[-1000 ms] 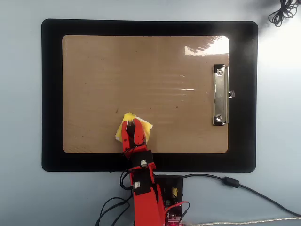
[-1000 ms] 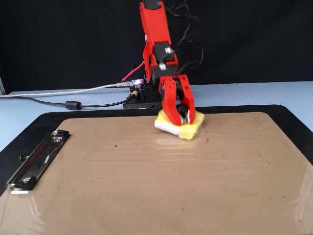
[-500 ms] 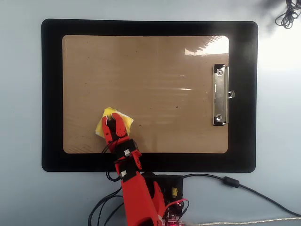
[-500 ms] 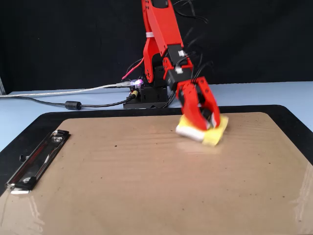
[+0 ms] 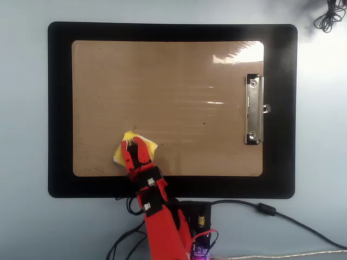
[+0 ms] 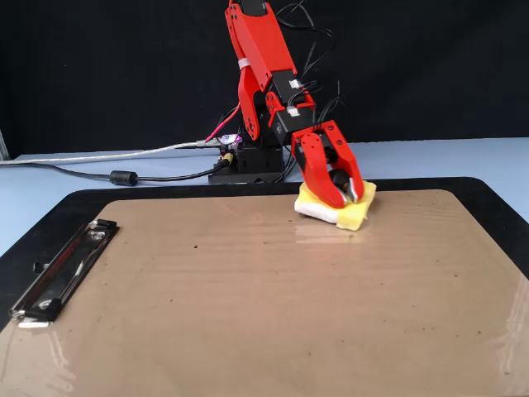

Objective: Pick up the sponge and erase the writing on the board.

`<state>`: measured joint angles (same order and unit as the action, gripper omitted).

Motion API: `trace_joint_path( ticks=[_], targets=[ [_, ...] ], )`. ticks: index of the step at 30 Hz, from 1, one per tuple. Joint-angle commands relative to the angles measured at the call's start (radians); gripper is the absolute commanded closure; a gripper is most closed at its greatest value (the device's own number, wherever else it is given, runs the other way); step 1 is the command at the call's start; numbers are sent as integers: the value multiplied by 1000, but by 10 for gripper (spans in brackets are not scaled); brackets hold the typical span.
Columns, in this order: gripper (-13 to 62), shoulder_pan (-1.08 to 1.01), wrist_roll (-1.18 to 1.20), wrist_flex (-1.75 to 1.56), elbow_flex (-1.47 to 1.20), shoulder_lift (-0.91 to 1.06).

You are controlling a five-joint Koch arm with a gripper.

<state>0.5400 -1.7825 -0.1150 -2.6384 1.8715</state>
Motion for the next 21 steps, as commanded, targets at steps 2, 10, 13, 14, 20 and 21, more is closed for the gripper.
trace_joint_path(
  ticks=[2, 10, 13, 14, 20, 21],
  targets=[
    [573, -46, 17, -31, 199, -232],
    [573, -60, 26, -51, -5, 31],
    [573, -18, 21, -58, 49, -38],
    [573, 23, 17, -57, 71, -61],
    [573, 364, -204, -51, 169, -144],
    [573, 402, -230, -51, 181, -152]
  ],
)
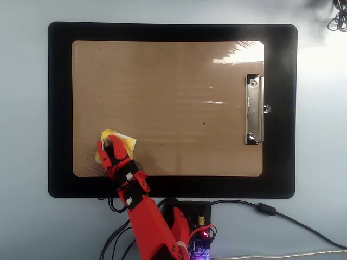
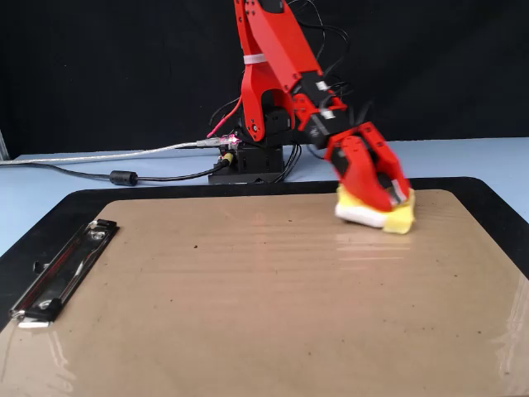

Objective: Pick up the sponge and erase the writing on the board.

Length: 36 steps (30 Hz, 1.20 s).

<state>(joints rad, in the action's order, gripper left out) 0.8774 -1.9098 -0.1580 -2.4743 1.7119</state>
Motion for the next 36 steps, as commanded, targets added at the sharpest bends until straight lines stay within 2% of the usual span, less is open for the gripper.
trace_joint_path(
  ticks=[1, 6, 14, 19, 20, 23, 24, 30, 36],
  targets=[
    [573, 115, -124, -8, 32, -5],
    [573, 167, -149, -14, 51, -38],
    [573, 225, -156, -21, 224, -244],
    [568, 224, -192, -15, 215, -245],
    [545, 222, -192, -17, 216, -247],
    [226, 221, -192, -18, 222, -245],
    [185, 222, -193, -20, 218, -244],
    [149, 196, -198, -18, 213, -169],
    [153, 117, -193, 11, 173, 29]
  ],
)
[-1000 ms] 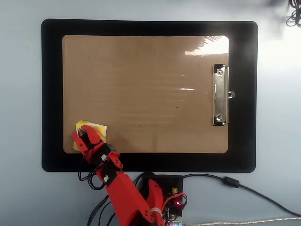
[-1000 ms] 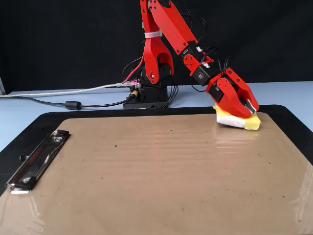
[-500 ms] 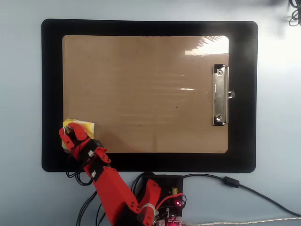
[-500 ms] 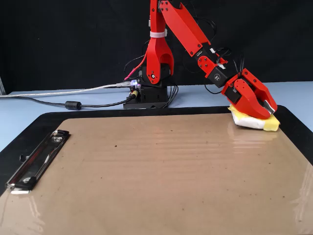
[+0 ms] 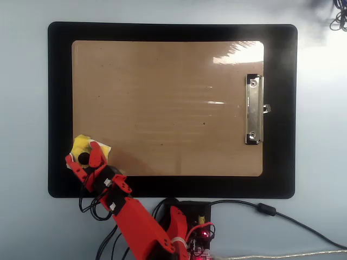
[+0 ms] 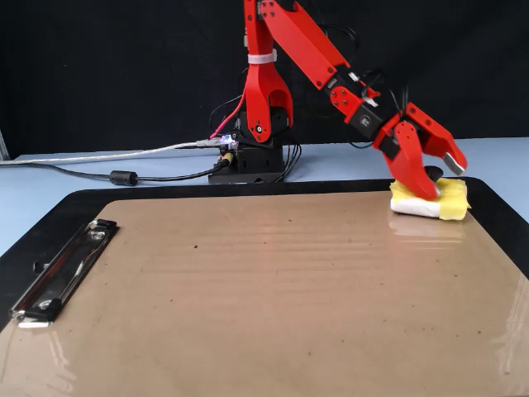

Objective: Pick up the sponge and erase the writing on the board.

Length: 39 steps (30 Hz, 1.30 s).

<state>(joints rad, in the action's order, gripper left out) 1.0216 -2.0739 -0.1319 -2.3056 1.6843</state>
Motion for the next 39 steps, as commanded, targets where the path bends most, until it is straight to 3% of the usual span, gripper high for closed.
trace_joint_path(
  ticks=[1, 4, 8, 11, 13, 16, 19, 39],
  targets=[
    [156, -107, -23, -8, -9, 98],
    [158, -310, 23, 83, -95, 264],
    [160, -666, 413, 548, -235, 676],
    [160, -1032, 733, 1074, -84, 670],
    [160, -1106, 853, 1379, 21, 667],
    [158, -1167, 882, 1646, 2, 664],
    [158, -1172, 879, 1585, -175, 661],
    [153, -1177, 881, 1582, -170, 664]
  ],
)
